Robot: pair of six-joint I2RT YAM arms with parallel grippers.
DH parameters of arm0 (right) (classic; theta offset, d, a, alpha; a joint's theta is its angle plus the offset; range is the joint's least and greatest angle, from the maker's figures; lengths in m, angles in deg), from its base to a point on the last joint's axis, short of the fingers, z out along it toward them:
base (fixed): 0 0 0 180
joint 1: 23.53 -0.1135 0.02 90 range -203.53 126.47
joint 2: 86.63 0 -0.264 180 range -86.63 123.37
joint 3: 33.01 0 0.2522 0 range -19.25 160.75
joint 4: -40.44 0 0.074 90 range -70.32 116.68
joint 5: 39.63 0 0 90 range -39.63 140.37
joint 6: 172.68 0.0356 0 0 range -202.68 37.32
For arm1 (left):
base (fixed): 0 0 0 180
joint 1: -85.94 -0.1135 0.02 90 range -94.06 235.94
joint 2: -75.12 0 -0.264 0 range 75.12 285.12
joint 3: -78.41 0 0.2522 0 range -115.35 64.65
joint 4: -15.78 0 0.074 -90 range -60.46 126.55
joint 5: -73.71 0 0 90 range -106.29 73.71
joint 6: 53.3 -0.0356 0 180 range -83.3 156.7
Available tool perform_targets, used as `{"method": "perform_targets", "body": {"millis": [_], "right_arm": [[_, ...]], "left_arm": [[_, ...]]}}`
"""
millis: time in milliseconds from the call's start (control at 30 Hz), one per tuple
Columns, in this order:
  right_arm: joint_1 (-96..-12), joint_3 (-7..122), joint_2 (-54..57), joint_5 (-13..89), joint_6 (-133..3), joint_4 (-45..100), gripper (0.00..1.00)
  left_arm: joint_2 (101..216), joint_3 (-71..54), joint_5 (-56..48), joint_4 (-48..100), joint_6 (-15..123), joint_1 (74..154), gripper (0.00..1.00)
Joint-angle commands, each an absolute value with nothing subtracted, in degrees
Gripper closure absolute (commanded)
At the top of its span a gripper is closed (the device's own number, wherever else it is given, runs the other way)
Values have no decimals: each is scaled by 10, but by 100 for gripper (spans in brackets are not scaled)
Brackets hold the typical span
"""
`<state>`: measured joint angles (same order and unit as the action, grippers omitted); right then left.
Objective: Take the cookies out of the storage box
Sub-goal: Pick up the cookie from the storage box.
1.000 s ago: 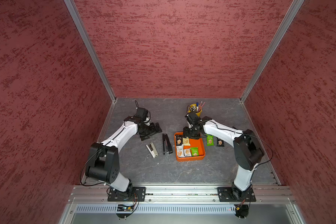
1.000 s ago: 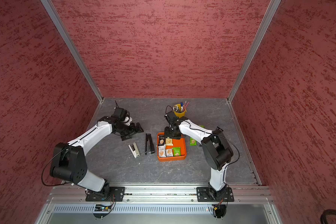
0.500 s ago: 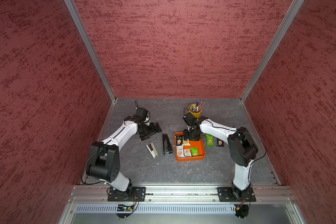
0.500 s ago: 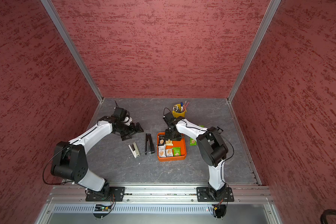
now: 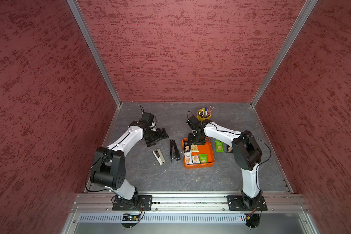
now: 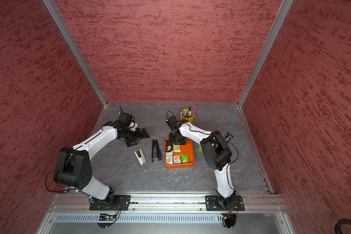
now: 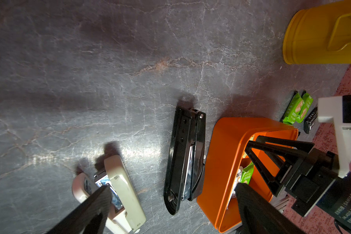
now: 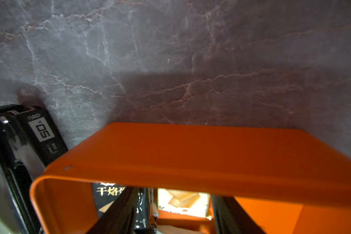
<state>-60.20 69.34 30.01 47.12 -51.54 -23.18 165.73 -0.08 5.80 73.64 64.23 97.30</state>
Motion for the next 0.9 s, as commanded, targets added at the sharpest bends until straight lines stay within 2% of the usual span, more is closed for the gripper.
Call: {"method": "perform_targets", "body": {"millis": [0, 567, 867], "right_arm": [[-607, 693, 303, 514, -513, -264, 39], [-609, 689, 274, 520, -513, -263, 39], [-611, 689, 309, 507, -515, -246, 38]], "left_arm": [[1658, -14, 65, 737, 635, 969, 1], [1654, -16, 70, 738, 636, 968, 0], [1653, -20, 67, 743, 634, 968, 0]]}}
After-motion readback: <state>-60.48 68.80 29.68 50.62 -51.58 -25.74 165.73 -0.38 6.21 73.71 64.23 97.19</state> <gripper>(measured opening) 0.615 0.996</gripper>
